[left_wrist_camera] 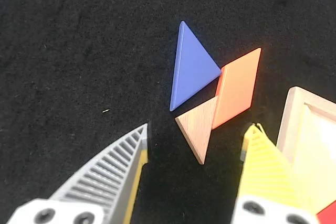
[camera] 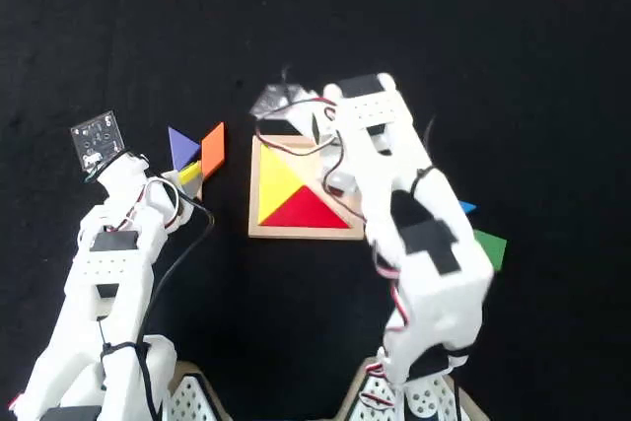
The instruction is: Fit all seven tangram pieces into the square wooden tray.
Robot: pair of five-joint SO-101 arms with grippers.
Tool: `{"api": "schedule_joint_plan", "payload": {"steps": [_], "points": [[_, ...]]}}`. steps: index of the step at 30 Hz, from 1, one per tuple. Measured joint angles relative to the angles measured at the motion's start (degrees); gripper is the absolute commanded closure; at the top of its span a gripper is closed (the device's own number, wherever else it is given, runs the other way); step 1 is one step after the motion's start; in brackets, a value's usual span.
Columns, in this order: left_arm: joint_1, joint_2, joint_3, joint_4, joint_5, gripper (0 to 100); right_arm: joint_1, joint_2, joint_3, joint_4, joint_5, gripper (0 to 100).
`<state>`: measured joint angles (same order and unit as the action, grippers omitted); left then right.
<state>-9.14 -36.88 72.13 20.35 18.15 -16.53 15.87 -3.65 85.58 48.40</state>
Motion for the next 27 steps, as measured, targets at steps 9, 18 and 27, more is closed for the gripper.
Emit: {"api": "schedule_joint_plan", "payload": {"steps": [9, 18, 27], "points": [[5.1, 0.26, -2.55, 5.71, -7.12, 71, 1.05, -29.01, 3.34, 4.75, -16.7, 98.2], [11.34, 16.97, -32.79, 28.66, -5.63, 71, 6.33, -44.13, 38.86, -14.51, -34.64, 98.2], [12.04, 41.14, -54.77, 35.16, 6.33, 71, 12.57, -45.36, 55.65, -34.02, -36.57, 98.6]]}}
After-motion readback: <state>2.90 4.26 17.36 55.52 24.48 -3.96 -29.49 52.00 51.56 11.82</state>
